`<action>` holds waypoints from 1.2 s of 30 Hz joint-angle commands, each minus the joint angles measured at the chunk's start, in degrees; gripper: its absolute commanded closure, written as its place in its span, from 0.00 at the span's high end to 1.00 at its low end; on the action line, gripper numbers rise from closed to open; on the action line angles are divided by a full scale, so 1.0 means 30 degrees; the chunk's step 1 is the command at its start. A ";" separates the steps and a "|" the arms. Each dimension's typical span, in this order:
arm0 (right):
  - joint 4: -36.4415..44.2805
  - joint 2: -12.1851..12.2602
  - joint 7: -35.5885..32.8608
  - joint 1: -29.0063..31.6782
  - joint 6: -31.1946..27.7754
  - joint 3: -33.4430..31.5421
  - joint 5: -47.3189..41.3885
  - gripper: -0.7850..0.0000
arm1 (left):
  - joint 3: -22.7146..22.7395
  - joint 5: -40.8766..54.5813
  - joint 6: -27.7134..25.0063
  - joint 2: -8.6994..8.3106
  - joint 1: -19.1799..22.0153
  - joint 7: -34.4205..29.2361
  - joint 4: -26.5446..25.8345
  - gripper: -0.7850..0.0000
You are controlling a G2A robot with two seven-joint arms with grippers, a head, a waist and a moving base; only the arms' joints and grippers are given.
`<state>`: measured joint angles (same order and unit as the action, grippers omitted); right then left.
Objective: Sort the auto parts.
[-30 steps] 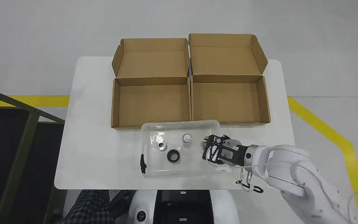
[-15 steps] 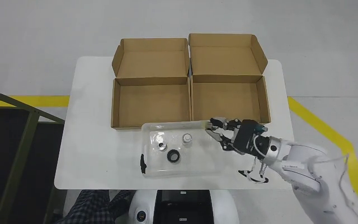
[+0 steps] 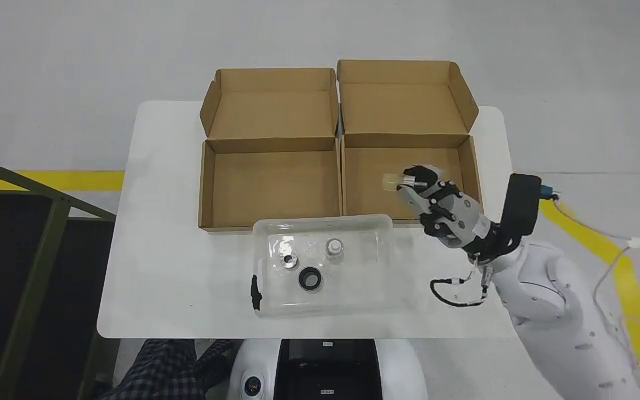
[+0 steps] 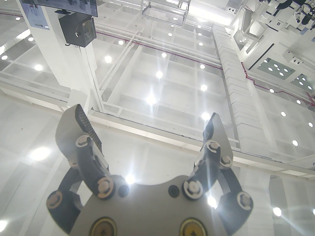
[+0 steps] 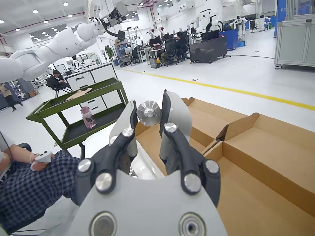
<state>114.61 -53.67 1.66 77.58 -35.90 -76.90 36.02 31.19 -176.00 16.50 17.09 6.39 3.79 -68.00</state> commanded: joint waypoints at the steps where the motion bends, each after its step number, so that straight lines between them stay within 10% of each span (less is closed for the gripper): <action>1: -0.0063 -0.0047 -0.0067 -0.0106 0.0059 0.0076 -0.0125 0.00 | 0.0000 0.0000 0.0000 0.0000 0.0000 0.0000 0.0000 1.00; 16: 0.0302 -0.0348 -0.0925 -0.0388 0.0390 0.0343 0.0159 0.00 | 0.0000 0.0000 0.0000 0.0000 0.0000 0.0000 0.0000 1.00; 36: -0.1651 -0.0537 -0.7441 -0.2181 0.2276 0.1605 0.2657 0.00 | 0.0000 0.0000 0.0000 0.0000 0.0000 0.0000 0.0000 1.00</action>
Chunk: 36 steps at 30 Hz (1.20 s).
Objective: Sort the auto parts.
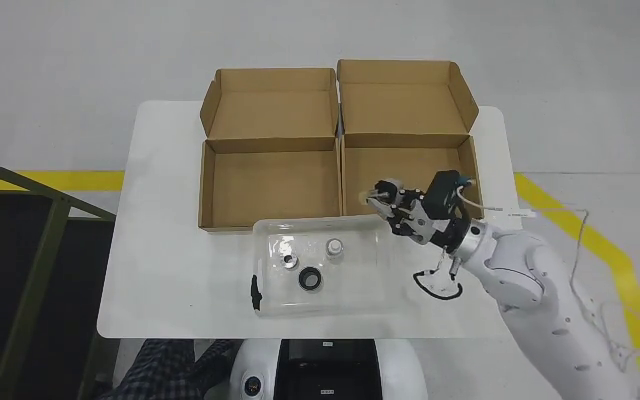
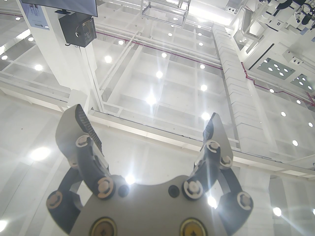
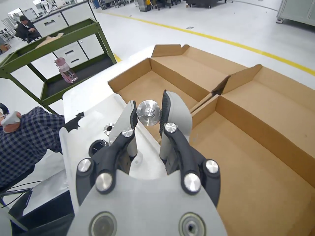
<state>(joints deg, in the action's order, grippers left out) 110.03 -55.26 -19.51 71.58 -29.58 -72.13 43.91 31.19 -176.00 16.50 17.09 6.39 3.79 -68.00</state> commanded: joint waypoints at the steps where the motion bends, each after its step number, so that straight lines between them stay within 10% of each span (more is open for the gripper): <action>1: -0.0350 -0.0020 -0.0772 -0.0399 0.0365 0.0032 -0.0008 0.00 | 0.0000 0.0000 0.0000 0.0000 0.0000 0.0000 0.0000 1.00; 12: -0.3208 -0.0422 -0.4794 -0.3647 0.2410 0.1719 0.0236 0.00 | 0.0000 0.0000 0.0000 0.0000 0.0000 0.0000 0.0000 1.00; 36: -0.9632 -0.2318 -0.5718 -0.9158 0.4348 0.7033 0.2726 0.00 | 0.0000 0.0000 0.0000 0.0000 0.0000 0.0000 0.0000 1.00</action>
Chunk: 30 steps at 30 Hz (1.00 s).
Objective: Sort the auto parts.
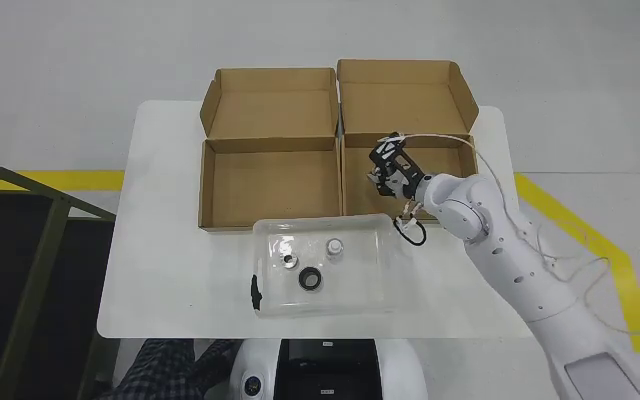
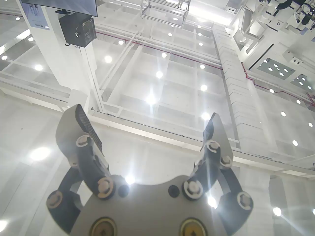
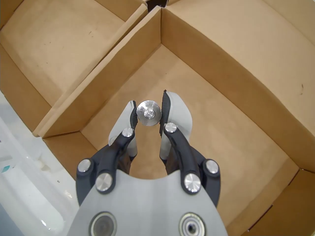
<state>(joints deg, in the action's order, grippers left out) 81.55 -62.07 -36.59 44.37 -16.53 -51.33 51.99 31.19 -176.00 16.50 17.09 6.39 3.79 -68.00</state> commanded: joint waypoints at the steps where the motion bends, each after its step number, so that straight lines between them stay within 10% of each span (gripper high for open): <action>1: -0.0308 -0.0112 -0.0029 -0.0192 0.0001 0.0208 0.0032 0.00 | 0.0000 0.0000 0.0000 0.0000 0.0000 0.0000 0.0000 1.00; 10: -0.1775 -0.0598 -0.0134 -0.0907 -0.0125 0.0874 -0.0005 0.01 | 0.0000 0.0000 0.0000 0.0000 0.0000 0.0000 0.0000 1.00; 14: -0.2136 -0.0751 -0.0215 -0.1063 -0.0317 0.1051 0.0046 0.43 | 0.0000 0.0000 0.0000 0.0000 0.0000 0.0000 0.0000 1.00; 19: -0.2195 -0.0856 -0.0340 -0.1037 -0.0418 0.1055 0.0077 0.56 | 0.0000 0.0000 0.0000 0.0000 0.0000 0.0000 0.0000 1.00; 30: 0.1930 -0.0176 -0.1293 0.0450 -0.0882 -0.1215 0.1047 0.52 | 0.0000 0.0000 0.0000 0.0000 0.0000 0.0000 0.0000 1.00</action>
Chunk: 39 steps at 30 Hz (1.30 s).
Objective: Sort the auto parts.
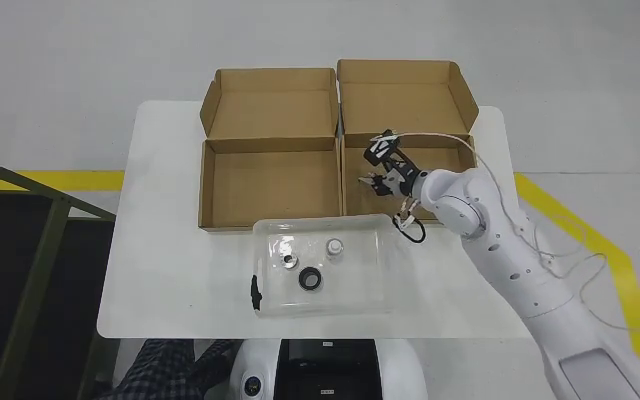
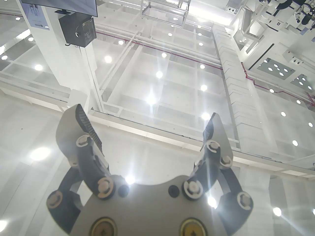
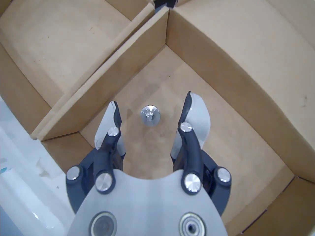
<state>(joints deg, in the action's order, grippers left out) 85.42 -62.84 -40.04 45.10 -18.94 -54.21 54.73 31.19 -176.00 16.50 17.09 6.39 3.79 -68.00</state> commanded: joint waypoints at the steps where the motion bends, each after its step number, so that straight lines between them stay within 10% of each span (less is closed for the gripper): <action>1: 0.1355 0.0185 -0.0308 0.0490 -0.0196 -0.0552 0.0262 0.53 | 0.0000 0.0000 0.0000 0.0000 0.0000 0.0000 0.0000 1.00; 8: 0.6117 0.0748 -0.1852 0.2672 -0.0832 -0.2224 0.0513 0.87 | 0.0000 0.0000 0.0000 0.0000 0.0000 0.0000 0.0000 1.00; 24: 1.1643 0.1304 -0.2255 0.6816 -0.3272 -0.2553 0.1386 0.91 | 0.0000 0.0000 0.0000 0.0000 0.0000 0.0000 0.0000 1.00; 39: 1.1253 0.1167 -0.2113 0.7075 -0.3875 -0.0831 0.2723 0.83 | 0.0000 0.0000 0.0000 0.0000 0.0000 0.0000 0.0000 1.00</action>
<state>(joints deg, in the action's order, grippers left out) 119.42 -59.30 -46.45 66.41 -30.57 -56.96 62.80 31.19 -176.00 16.50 17.09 6.39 3.79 -68.00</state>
